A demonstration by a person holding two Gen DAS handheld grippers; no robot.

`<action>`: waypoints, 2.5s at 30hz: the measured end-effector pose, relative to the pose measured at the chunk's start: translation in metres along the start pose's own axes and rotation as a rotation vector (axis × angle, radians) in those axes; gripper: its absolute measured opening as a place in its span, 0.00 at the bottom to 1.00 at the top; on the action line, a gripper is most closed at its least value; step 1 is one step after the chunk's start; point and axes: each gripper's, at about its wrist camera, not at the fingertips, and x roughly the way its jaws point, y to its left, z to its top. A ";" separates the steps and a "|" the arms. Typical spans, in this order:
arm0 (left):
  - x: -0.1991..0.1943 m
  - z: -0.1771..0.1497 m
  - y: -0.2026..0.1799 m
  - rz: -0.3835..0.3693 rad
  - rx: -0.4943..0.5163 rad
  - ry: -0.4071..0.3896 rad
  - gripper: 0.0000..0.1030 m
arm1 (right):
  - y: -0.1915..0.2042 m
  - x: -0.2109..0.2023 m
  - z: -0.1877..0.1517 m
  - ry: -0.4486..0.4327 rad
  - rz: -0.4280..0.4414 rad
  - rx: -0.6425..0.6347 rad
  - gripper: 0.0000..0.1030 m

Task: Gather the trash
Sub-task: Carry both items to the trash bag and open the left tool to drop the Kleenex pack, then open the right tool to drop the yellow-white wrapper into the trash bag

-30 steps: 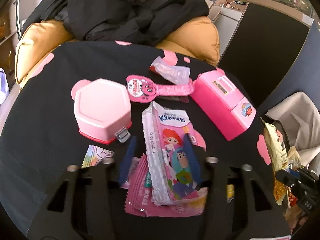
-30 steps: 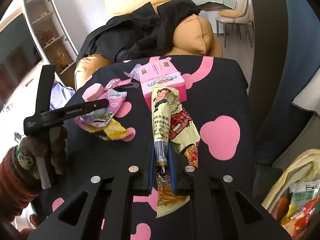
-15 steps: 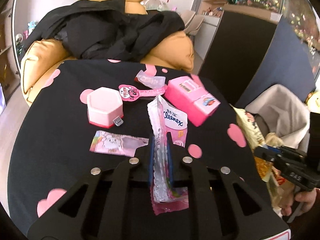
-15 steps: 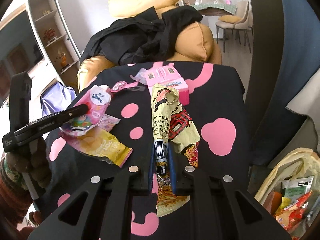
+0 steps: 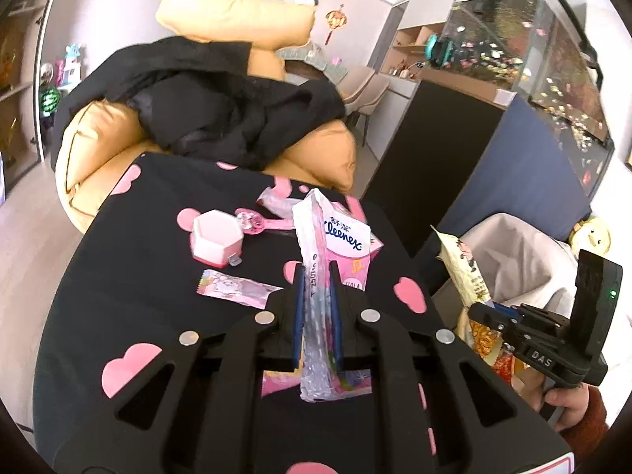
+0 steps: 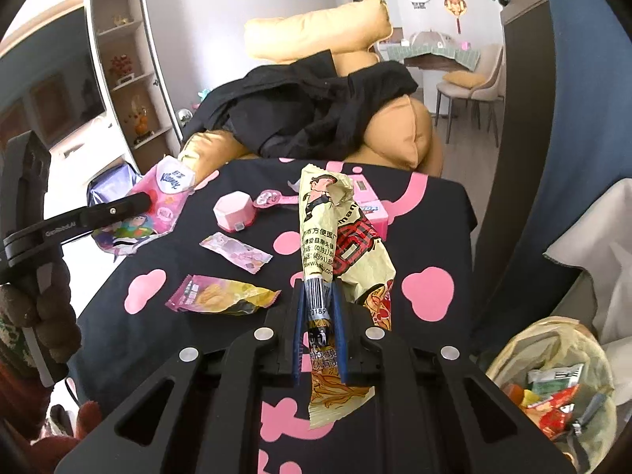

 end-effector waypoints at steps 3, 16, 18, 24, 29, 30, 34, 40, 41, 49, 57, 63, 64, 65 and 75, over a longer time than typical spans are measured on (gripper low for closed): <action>-0.007 -0.005 -0.010 -0.032 -0.030 -0.011 0.10 | -0.001 -0.016 -0.001 -0.015 -0.002 -0.011 0.14; 0.017 -0.019 -0.097 -0.117 0.039 0.066 0.10 | -0.059 -0.077 -0.014 -0.047 -0.131 -0.017 0.14; 0.021 -0.019 -0.113 -0.137 0.055 0.079 0.10 | -0.074 -0.091 -0.017 -0.066 -0.154 0.002 0.14; 0.031 -0.022 -0.161 -0.194 0.119 0.103 0.10 | -0.110 -0.129 -0.029 -0.124 -0.221 0.033 0.14; 0.048 -0.031 -0.196 -0.243 0.161 0.143 0.10 | -0.136 -0.156 -0.039 -0.165 -0.279 0.060 0.14; 0.055 -0.035 -0.206 -0.259 0.172 0.162 0.10 | -0.141 -0.160 -0.041 -0.170 -0.288 0.067 0.14; 0.073 -0.050 -0.241 -0.306 0.229 0.208 0.10 | -0.160 -0.181 -0.053 -0.194 -0.325 0.097 0.14; 0.107 -0.078 -0.280 -0.363 0.307 0.311 0.10 | -0.180 -0.194 -0.067 -0.208 -0.351 0.132 0.14; 0.116 -0.083 -0.284 -0.366 0.306 0.333 0.10 | -0.180 -0.194 -0.068 -0.208 -0.349 0.136 0.14; 0.165 -0.100 -0.303 -0.398 0.299 0.437 0.20 | -0.189 -0.182 -0.078 -0.190 -0.319 0.173 0.14; 0.173 -0.097 -0.278 -0.319 0.219 0.454 0.37 | -0.182 -0.160 -0.087 -0.151 -0.248 0.181 0.14; 0.151 -0.080 -0.248 -0.295 0.162 0.400 0.39 | -0.159 -0.113 -0.100 -0.066 -0.182 0.139 0.14; 0.146 -0.078 -0.243 -0.289 0.162 0.390 0.39 | -0.157 -0.104 -0.102 -0.050 -0.172 0.133 0.14; 0.142 -0.077 -0.239 -0.285 0.163 0.379 0.39 | -0.156 -0.088 -0.107 -0.022 -0.166 0.125 0.14; 0.126 -0.079 -0.200 -0.242 0.149 0.345 0.43 | -0.183 -0.017 -0.121 0.143 -0.196 0.169 0.14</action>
